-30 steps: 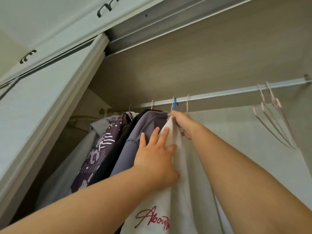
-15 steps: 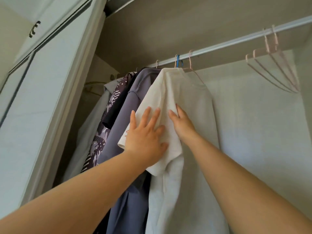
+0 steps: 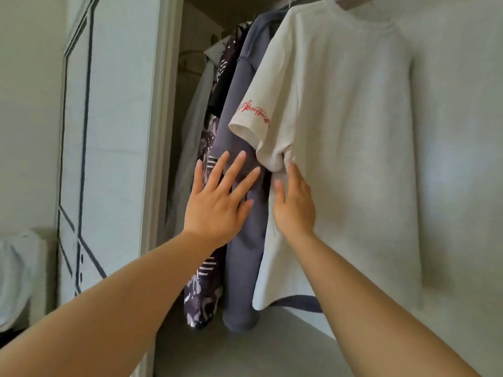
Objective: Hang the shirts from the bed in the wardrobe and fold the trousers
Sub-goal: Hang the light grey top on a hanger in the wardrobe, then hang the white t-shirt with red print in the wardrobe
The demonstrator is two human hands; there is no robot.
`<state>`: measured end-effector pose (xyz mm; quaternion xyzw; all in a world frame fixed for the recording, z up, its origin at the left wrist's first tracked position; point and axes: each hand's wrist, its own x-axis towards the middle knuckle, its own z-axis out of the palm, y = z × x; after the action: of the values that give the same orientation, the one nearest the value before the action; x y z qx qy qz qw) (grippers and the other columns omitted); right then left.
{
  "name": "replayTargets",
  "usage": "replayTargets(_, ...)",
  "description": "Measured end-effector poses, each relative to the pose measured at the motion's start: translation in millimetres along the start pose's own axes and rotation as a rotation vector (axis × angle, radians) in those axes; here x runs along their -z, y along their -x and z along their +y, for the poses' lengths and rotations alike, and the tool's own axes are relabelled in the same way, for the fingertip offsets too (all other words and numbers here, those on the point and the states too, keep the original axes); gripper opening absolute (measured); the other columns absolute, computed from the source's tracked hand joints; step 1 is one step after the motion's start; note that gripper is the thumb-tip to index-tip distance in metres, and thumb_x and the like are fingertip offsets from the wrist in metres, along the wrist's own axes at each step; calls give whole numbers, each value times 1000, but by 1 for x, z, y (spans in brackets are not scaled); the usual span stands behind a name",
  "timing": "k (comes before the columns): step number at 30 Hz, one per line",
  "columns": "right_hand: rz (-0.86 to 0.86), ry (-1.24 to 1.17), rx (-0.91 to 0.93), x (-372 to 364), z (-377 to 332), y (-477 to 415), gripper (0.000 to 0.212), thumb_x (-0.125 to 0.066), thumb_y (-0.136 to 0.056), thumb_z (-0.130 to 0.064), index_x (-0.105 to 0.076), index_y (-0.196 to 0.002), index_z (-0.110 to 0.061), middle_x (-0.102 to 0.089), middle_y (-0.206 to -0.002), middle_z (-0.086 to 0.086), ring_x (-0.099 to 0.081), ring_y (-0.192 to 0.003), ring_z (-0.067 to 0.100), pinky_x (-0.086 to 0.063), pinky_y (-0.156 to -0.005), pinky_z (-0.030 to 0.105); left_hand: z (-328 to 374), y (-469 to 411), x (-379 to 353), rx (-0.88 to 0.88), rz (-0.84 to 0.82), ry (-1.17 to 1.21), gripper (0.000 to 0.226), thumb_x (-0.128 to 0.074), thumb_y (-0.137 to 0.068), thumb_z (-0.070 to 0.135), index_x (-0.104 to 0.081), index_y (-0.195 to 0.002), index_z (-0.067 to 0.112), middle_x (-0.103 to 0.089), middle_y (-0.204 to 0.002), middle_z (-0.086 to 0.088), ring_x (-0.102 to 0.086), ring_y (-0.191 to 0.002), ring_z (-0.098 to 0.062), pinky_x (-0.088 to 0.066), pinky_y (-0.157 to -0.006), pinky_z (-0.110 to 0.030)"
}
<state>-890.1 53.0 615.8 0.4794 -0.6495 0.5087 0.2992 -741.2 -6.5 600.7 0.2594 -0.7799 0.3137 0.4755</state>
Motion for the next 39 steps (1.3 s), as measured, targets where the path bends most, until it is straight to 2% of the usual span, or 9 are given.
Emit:
replayTargets(6,-133,88,-5,-28,-19,94,58,-36,-99,-33,-12,-150,-17,-11,-158,0,-9,-145,18,-11,-117,30,-20,85,-6,149,-169,-33,53,-9,-98,51,3,-148,39,9,-158,5,14,-145,-19,10,-116,-51)
replayTargets(8,-188,119,15,-38,-31,126,58,-37,-99,-32,-14,-150,-18,-12,-158,0,-7,-146,18,-11,-118,33,-26,114,0,218,-230,-6,51,-5,-98,49,13,-145,41,14,-158,6,22,-142,-17,16,-114,-48)
replayTargets(12,-273,126,104,-60,-67,189,55,-46,-96,-26,-28,-147,-15,-23,-155,4,-13,-145,22,-13,-117,40,-56,168,19,324,-375,15,52,4,-94,52,19,-142,40,24,-154,7,30,-139,-17,21,-113,-47)
replayTargets(16,-386,81,145,-94,-103,234,56,-46,-96,-25,-27,-147,-16,-20,-156,3,-10,-145,21,-11,-118,39,-98,229,35,410,-511,-69,57,4,-91,56,24,-141,39,34,-149,7,33,-137,-18,15,-114,-50)
replayTargets(19,-459,51,160,-127,-131,262,56,-44,-96,-27,-24,-148,-16,-19,-156,3,-9,-145,20,-8,-117,36,-125,279,48,470,-593,-113,58,-3,-94,55,21,-143,37,27,-154,6,27,-141,-19,13,-115,-51)
replayTargets(25,-763,-75,190,-200,-191,346,56,-40,-98,-29,-19,-149,-17,-13,-158,2,-6,-146,19,-9,-117,34,-169,397,74,665,-776,-209,59,-17,-98,50,7,-150,34,17,-158,3,20,-144,-21,13,-114,-53)
replayTargets(30,-951,-208,221,-262,-241,396,56,-40,-98,-27,-20,-149,-15,-15,-157,3,-9,-145,20,-9,-117,32,-213,464,85,857,-836,-311,60,-18,-98,50,8,-149,34,16,-158,3,19,-144,-20,20,-110,-50)
replayTargets(34,-1103,-289,302,-307,-280,429,55,-41,-98,-28,-24,-147,-11,-21,-155,6,-16,-143,22,-16,-117,35,-245,511,94,1028,-873,-423,58,-16,-98,48,3,-151,31,14,-159,2,19,-144,-20,16,-112,-51)
replayTargets(39,-1267,-347,423,-349,-325,469,53,-37,-99,-32,-25,-147,-12,-22,-155,6,-16,-143,21,-16,-116,34,-276,551,117,1202,-935,-543,58,-15,-99,48,5,-150,31,17,-158,3,20,-144,-20,22,-109,-48)
